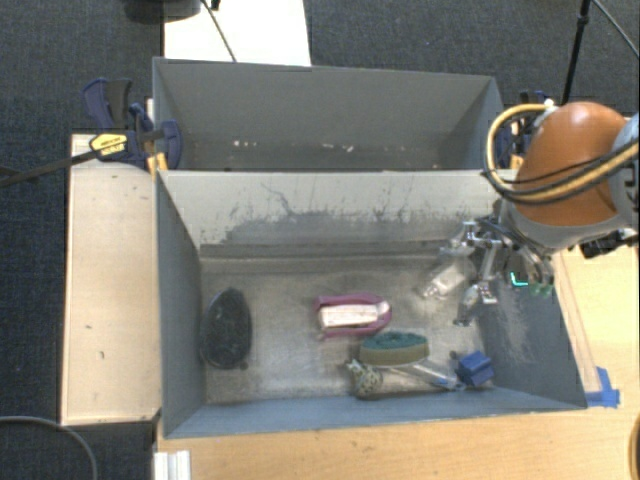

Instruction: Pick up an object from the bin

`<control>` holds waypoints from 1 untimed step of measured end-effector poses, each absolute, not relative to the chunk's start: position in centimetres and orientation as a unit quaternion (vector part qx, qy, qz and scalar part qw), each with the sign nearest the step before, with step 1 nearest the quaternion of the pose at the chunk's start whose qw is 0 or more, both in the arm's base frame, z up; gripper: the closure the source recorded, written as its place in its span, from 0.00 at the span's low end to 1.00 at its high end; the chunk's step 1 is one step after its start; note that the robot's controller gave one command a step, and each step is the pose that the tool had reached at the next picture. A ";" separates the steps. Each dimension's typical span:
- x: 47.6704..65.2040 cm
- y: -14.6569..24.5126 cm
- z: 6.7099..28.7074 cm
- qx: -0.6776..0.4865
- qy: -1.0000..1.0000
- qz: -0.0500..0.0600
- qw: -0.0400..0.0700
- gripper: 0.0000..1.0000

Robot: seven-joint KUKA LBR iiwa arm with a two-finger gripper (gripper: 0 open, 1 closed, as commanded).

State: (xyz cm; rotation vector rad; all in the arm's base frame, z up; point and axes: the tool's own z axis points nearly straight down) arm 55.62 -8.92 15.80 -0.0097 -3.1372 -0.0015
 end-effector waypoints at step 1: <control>52.7 -0.7 7.6 0.029 -1.000 0.000 -0.011 0.00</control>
Offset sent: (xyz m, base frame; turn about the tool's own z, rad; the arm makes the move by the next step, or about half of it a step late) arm -0.0352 0.0786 -0.0839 -0.0597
